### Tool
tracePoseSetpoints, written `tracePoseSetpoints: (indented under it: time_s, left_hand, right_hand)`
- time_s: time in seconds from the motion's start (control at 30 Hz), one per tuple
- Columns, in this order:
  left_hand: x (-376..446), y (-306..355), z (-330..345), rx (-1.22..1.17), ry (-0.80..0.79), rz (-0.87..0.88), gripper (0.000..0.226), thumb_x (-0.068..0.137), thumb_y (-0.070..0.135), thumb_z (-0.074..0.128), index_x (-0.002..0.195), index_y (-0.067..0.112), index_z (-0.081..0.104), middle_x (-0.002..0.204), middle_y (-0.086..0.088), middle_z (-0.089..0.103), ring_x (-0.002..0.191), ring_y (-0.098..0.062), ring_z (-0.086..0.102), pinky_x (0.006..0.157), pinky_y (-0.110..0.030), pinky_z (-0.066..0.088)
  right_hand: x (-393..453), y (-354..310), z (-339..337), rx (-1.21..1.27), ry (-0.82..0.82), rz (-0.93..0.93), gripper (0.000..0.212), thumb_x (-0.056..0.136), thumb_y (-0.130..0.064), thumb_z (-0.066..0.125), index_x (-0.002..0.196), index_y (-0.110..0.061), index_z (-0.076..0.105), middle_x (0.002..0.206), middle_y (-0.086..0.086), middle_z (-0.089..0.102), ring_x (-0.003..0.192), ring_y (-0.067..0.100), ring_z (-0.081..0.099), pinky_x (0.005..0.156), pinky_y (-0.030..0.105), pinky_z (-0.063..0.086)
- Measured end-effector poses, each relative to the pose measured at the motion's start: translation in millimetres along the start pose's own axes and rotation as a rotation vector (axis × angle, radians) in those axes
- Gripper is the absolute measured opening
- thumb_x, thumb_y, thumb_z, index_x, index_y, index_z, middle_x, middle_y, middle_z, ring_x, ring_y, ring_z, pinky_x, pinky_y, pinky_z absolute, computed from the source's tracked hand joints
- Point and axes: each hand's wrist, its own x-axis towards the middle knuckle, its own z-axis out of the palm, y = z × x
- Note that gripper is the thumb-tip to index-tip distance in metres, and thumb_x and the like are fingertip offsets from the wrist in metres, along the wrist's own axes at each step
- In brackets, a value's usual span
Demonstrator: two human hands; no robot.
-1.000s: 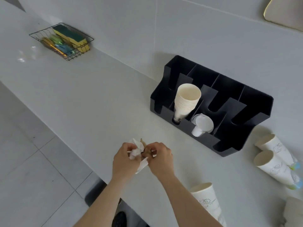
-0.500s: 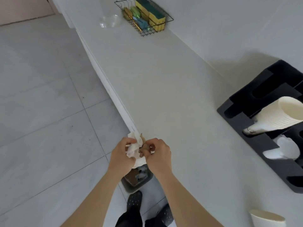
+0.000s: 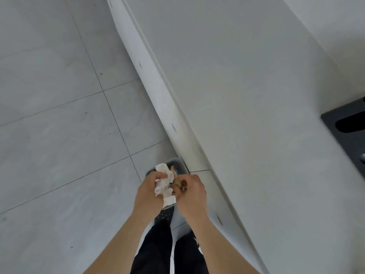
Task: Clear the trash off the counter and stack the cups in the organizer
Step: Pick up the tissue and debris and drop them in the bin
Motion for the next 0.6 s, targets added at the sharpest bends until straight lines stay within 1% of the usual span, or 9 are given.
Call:
tracePoseSetpoints:
  time_s: [0.07,0.17,0.23,0.27,0.33,0.4,0.47,0.53,0.6]
  left_hand:
    - [12,-16,10,0.015,-0.022,-0.021,0.065,0.078,-0.017,0.046,0.111,0.038,0.057,0.114,0.009,0.057,0.102,-0.018,0.061,0.08,-0.043,0.061]
    - [30,-39,24,0.064,-0.036,-0.011,0.061,0.082,-0.011,0.052,0.117,0.038,0.055,0.116,0.013,0.055,0.104,-0.014,0.059,0.085,-0.041,0.059]
    - [41,-54,31,0.122,-0.058,-0.013,0.056,0.084,-0.007,0.058,0.124,0.032,0.054,0.123,0.009,0.055,0.111,-0.015,0.056,0.089,-0.033,0.052]
    - [47,-62,34,0.157,-0.074,-0.026,0.055,0.084,-0.005,0.06,0.127,0.029,0.053,0.127,0.006,0.055,0.115,-0.016,0.054,0.09,-0.03,0.048]
    - [56,-77,38,0.219,-0.097,-0.066,0.054,0.085,0.0,0.064,0.13,0.027,0.053,0.132,-0.001,0.055,0.118,-0.02,0.053,0.092,-0.03,0.048]
    - [60,-85,36,0.277,-0.11,-0.101,0.05,0.087,0.007,0.066,0.131,0.027,0.054,0.134,-0.002,0.056,0.118,-0.022,0.055,0.092,-0.031,0.049]
    - [60,-86,30,0.328,-0.104,-0.118,0.046,0.09,0.015,0.067,0.132,0.027,0.054,0.133,-0.001,0.057,0.118,-0.022,0.056,0.093,-0.031,0.047]
    - [57,-80,22,0.365,-0.105,-0.1,0.045,0.092,0.023,0.066,0.135,0.026,0.052,0.136,0.0,0.055,0.124,-0.021,0.054,0.099,-0.033,0.045]
    - [54,-70,13,0.389,-0.114,-0.068,0.046,0.094,0.027,0.065,0.137,0.026,0.05,0.139,0.001,0.053,0.127,-0.02,0.051,0.1,-0.033,0.044]
  right_hand:
    - [7,10,12,-0.017,-0.018,0.007,0.01,0.093,-0.016,0.06,0.09,-0.02,0.069,0.093,-0.005,0.059,0.084,0.012,0.055,0.065,0.019,0.039]
    - [20,24,28,-0.016,-0.054,0.035,0.014,0.094,-0.015,0.059,0.098,-0.018,0.071,0.096,-0.007,0.058,0.088,0.016,0.058,0.072,0.025,0.043]
    - [29,34,38,-0.017,-0.109,0.077,0.018,0.096,-0.018,0.059,0.109,-0.023,0.071,0.107,-0.005,0.063,0.096,0.018,0.061,0.077,0.027,0.044]
    - [32,38,43,-0.027,-0.143,0.102,0.022,0.096,-0.02,0.061,0.116,-0.025,0.069,0.115,-0.003,0.064,0.103,0.02,0.062,0.082,0.029,0.047]
    - [35,45,49,-0.061,-0.217,0.15,0.036,0.096,-0.025,0.064,0.131,-0.028,0.063,0.131,-0.002,0.063,0.119,0.022,0.06,0.098,0.036,0.051]
    - [36,49,48,-0.1,-0.276,0.188,0.047,0.098,-0.03,0.064,0.143,-0.024,0.055,0.144,-0.001,0.057,0.133,0.024,0.054,0.11,0.039,0.044]
    - [34,52,44,-0.144,-0.312,0.199,0.049,0.1,-0.033,0.061,0.146,-0.02,0.05,0.147,0.002,0.053,0.136,0.024,0.05,0.112,0.038,0.041]
    - [29,52,38,-0.176,-0.339,0.19,0.051,0.102,-0.037,0.058,0.149,-0.019,0.046,0.15,0.003,0.049,0.139,0.024,0.047,0.113,0.037,0.04]
    - [24,50,31,-0.21,-0.354,0.171,0.056,0.102,-0.038,0.056,0.153,-0.018,0.042,0.154,0.002,0.045,0.141,0.024,0.044,0.115,0.037,0.039]
